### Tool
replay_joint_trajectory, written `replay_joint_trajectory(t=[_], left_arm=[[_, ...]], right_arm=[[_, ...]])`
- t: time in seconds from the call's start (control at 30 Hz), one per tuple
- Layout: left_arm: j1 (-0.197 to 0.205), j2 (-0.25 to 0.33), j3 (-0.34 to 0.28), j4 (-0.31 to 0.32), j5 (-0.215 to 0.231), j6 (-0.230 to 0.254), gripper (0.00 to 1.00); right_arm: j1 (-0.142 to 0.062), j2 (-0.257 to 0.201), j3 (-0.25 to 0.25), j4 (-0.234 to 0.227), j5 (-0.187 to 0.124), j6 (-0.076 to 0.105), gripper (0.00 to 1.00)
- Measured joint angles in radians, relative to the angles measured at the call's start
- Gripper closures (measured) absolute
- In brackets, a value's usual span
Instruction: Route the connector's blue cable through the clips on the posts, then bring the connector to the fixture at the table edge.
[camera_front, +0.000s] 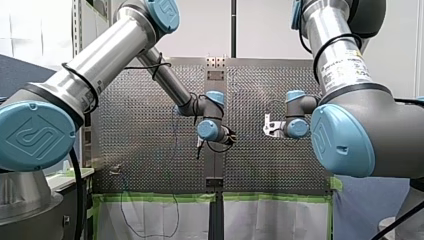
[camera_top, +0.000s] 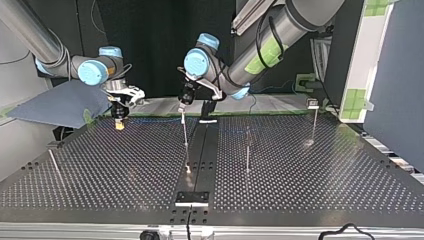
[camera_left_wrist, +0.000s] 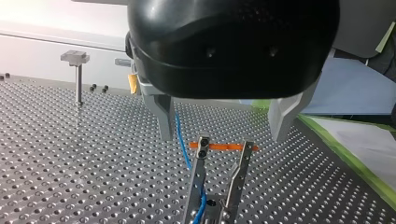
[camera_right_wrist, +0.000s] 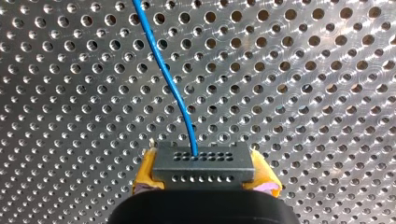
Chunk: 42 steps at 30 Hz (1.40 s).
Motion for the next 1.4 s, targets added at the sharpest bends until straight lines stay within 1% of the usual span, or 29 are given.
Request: replay_joint_trajectory(t=[0.5, 0.63, 0.8, 1.0, 1.1, 1.23, 1.4], left_arm=[[-0.002, 0.000, 0.000, -0.005, -0.001, -0.001, 0.00], [-0.010, 0.005, -0.008, -0.017, -0.020, 0.006, 0.00], [-0.022, 0.035, -0.040, 0.006, -0.052, 0.008, 0.00], [-0.027, 0.082, -0.087, 0.045, -0.093, -0.028, 0.00], [-0.031, 0.107, -0.113, 0.063, -0.104, -0.053, 0.00], [-0.033, 0.137, -0.142, 0.089, -0.100, -0.082, 0.00], [-0.033, 0.176, -0.181, 0.128, -0.075, -0.121, 0.00]], right_arm=[[0.000, 0.000, 0.000, 0.000, 0.000, 0.000, 1.00], [0.000, 0.000, 0.000, 0.001, 0.000, 0.000, 1.00], [0.000, 0.000, 0.000, 0.006, 0.000, -0.001, 1.00], [0.000, 0.000, 0.000, 0.005, 0.000, -0.001, 1.00], [0.000, 0.000, 0.000, 0.005, 0.000, -0.001, 1.00], [-0.001, 0.000, 0.000, 0.006, 0.000, -0.001, 1.00], [-0.004, 0.000, 0.000, 0.008, -0.001, 0.001, 1.00]])
